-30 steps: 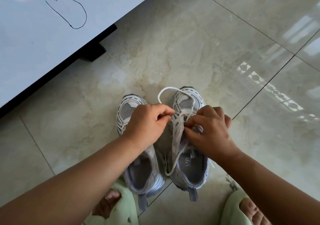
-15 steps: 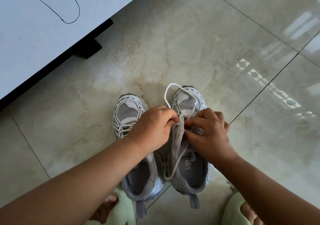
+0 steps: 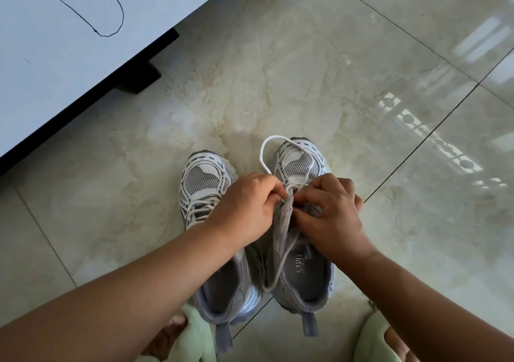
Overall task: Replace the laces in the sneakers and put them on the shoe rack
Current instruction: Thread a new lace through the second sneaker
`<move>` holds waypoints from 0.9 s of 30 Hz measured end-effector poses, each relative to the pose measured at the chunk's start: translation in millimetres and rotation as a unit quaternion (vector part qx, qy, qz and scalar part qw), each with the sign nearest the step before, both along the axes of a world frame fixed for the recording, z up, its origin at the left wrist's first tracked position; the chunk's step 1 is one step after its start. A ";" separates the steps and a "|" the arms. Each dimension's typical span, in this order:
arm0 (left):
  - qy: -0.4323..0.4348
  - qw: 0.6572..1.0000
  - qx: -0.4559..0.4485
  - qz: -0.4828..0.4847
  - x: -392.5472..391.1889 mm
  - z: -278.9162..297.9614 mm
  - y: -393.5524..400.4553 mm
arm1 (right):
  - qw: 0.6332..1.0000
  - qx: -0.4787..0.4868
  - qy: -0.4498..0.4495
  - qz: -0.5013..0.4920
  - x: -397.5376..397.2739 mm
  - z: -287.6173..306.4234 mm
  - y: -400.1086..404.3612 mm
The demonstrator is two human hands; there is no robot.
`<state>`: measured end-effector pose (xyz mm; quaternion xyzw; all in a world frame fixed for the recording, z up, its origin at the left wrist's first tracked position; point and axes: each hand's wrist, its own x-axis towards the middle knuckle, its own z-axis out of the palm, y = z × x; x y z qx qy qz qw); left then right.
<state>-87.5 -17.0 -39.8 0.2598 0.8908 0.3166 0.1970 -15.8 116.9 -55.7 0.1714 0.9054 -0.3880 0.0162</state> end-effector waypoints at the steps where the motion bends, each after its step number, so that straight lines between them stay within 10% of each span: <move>1: -0.002 1.000 0.005 0.001 -0.3 -0.3 0.1 | 1.000 -0.002 -0.002 -0.001 0.2 -0.1 0.3; 18: 0.053 0.996 -0.025 -0.069 1.8 7.8 4.1 | 1.000 -0.020 0.000 0.000 -0.8 1.4 1.1; 27: -0.079 0.987 0.046 0.136 0.8 9.2 3.1 | 0.999 -0.036 0.017 -0.012 0.7 4.5 -1.2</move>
